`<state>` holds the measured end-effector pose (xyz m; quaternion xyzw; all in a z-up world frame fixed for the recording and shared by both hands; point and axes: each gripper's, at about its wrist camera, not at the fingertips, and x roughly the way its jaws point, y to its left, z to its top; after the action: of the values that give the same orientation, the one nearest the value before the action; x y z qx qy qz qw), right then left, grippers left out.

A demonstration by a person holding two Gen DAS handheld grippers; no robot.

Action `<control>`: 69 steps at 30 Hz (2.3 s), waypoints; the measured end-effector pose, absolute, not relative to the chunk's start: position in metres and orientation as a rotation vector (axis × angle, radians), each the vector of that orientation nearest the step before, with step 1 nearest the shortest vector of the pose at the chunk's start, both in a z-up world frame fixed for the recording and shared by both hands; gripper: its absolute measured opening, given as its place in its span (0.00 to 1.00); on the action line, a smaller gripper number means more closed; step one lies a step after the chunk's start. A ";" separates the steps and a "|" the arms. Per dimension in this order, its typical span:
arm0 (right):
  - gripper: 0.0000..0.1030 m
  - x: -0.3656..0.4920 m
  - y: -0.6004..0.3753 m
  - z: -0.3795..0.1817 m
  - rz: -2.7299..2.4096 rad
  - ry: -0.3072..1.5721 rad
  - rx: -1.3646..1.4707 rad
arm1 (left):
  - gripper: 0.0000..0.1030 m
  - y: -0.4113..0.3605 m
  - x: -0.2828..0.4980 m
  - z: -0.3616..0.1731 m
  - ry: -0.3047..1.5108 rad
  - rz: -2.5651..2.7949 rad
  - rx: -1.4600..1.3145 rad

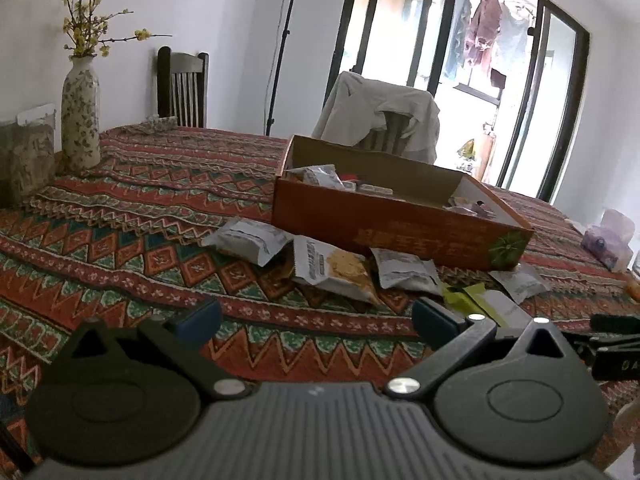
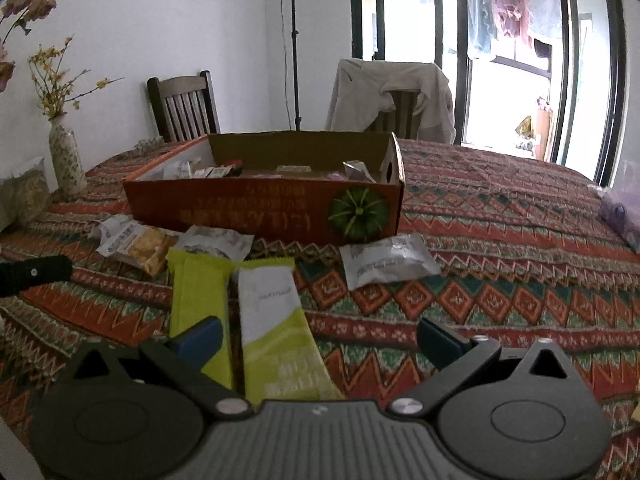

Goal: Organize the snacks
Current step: 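Move both tools back from the box to the snack pile, then grasp a lime-green bar with the left tool while the right tool grasps a white-green bar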

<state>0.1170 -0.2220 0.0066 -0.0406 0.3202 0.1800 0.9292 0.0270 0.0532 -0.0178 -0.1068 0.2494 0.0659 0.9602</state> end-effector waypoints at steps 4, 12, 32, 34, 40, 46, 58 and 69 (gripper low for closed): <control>1.00 0.115 -0.223 0.002 0.369 0.678 -0.080 | 1.00 0.052 0.024 -0.018 0.502 0.125 -0.222; 0.96 0.129 -0.218 -0.003 0.358 0.695 -0.083 | 1.00 0.053 0.025 -0.020 0.510 0.125 -0.234; 0.39 0.136 -0.194 -0.015 0.440 0.695 -0.166 | 1.00 0.048 0.035 -0.026 0.573 0.135 -0.242; 0.38 0.134 -0.197 -0.015 0.446 0.685 -0.150 | 1.00 0.045 0.035 -0.026 0.577 0.134 -0.236; 0.37 0.125 -0.213 -0.006 0.419 0.620 -0.109 | 1.00 0.036 0.037 -0.023 0.591 0.135 -0.225; 0.36 0.120 -0.234 -0.005 0.389 0.595 -0.064 | 1.00 0.013 0.050 -0.016 0.629 0.090 -0.211; 0.36 0.120 -0.253 -0.015 0.393 0.595 -0.041 | 1.00 -0.054 0.089 -0.009 0.733 0.051 -0.118; 0.40 0.121 -0.253 -0.026 0.409 0.618 -0.071 | 1.00 -0.095 0.114 -0.026 0.830 0.051 -0.055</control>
<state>0.1207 -0.2533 -0.0258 -0.0345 0.3021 0.2000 0.9314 0.1143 -0.0953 -0.0257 -0.0269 0.4029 0.0249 0.9145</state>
